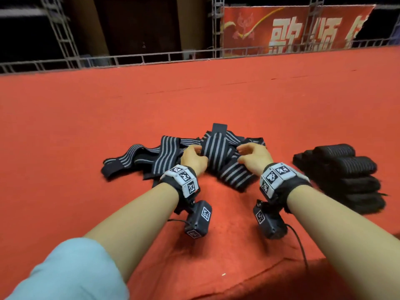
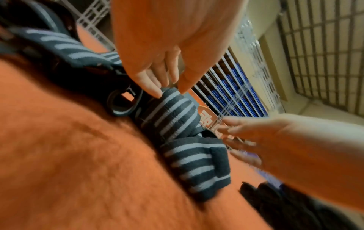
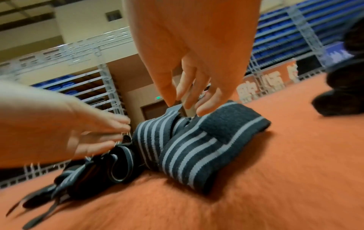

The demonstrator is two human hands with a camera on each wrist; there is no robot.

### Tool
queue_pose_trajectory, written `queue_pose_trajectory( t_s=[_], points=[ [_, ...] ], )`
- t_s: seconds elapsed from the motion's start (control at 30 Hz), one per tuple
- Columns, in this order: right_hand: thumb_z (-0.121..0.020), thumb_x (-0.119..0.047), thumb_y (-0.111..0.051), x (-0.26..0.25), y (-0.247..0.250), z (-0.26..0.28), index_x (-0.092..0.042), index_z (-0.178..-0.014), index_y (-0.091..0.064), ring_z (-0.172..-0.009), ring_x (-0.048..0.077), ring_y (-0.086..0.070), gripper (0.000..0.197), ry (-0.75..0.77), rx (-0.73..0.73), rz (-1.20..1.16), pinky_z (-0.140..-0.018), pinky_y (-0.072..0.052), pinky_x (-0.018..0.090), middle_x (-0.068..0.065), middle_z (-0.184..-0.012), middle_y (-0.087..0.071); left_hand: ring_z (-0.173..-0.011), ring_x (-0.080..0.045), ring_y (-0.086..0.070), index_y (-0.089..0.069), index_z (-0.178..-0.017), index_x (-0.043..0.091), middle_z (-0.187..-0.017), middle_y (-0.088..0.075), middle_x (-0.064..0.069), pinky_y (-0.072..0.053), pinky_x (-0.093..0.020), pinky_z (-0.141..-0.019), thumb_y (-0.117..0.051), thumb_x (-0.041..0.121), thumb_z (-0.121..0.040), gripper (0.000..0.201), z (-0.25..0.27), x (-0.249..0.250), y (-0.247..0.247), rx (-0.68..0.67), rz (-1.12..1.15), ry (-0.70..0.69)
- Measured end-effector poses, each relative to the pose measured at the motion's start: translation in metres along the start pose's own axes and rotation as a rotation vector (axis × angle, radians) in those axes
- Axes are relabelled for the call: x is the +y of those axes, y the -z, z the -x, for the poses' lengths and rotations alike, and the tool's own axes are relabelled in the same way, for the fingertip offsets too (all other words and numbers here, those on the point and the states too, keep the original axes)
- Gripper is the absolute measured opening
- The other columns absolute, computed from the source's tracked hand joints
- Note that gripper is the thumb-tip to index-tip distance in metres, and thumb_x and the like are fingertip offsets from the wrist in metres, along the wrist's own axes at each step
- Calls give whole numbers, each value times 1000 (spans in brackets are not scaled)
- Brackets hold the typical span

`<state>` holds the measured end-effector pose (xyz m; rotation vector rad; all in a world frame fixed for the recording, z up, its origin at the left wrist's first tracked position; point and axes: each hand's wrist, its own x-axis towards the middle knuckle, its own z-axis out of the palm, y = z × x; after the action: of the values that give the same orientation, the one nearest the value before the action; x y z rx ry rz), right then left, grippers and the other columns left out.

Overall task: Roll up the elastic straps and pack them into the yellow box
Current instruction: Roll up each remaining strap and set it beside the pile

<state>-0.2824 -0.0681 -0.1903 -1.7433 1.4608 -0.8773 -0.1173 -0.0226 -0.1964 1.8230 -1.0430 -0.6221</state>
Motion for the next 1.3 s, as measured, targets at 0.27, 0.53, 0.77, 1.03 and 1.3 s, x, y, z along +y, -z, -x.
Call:
queue_pose_trajectory(
  t_s=[0.27, 0.53, 0.77, 1.03, 1.3],
  points=[
    [-77, -17, -70, -7, -22, -19, -16, -123, -56, -117, 25, -53, 48, 102, -227, 637, -93, -46, 29, 7, -126, -57, -109, -26, -53, -41, -135, 3, -119, -54, -11, -42, -33, -94, -68, 22, -87, 58, -37, 42, -2, -190, -151, -107],
    [-70, -58, -71, 0, -35, -9, -22, -106, -60, -116, 29, -41, 52, 54, -330, 957, -86, -39, 37, 3, -112, -61, -106, -25, -61, -63, -118, 9, -114, -64, -10, -48, -34, -94, -74, 16, -82, 39, -44, 30, -7, -220, -84, -97],
    [-77, -46, -70, -3, -52, 8, -21, -116, -62, -120, 29, -38, 47, 92, -350, 965, -94, -41, 34, 4, -126, -48, -72, -19, -59, -72, -92, 14, -86, -68, -7, -44, -27, -68, -60, 5, -88, 16, -24, 10, 13, -277, -146, -203],
    [-81, -29, -63, -11, -47, 21, -13, -78, -57, -97, 27, -58, 18, 105, -351, 866, -71, -42, 27, 7, -89, -60, -50, -10, -39, -46, -60, 16, -56, -44, 1, -31, -28, -52, -66, 32, -89, 39, -8, -5, 45, -287, -230, -333],
    [-74, -20, -62, -7, -13, 37, -16, -58, -60, -72, 20, -57, 17, -46, -388, 589, -64, -46, 27, 1, -64, -58, -102, -28, -61, -49, -119, -3, -113, -62, -16, -51, -42, -93, -44, 31, -100, 39, 12, 30, 92, -41, 772, -40]
  ],
)
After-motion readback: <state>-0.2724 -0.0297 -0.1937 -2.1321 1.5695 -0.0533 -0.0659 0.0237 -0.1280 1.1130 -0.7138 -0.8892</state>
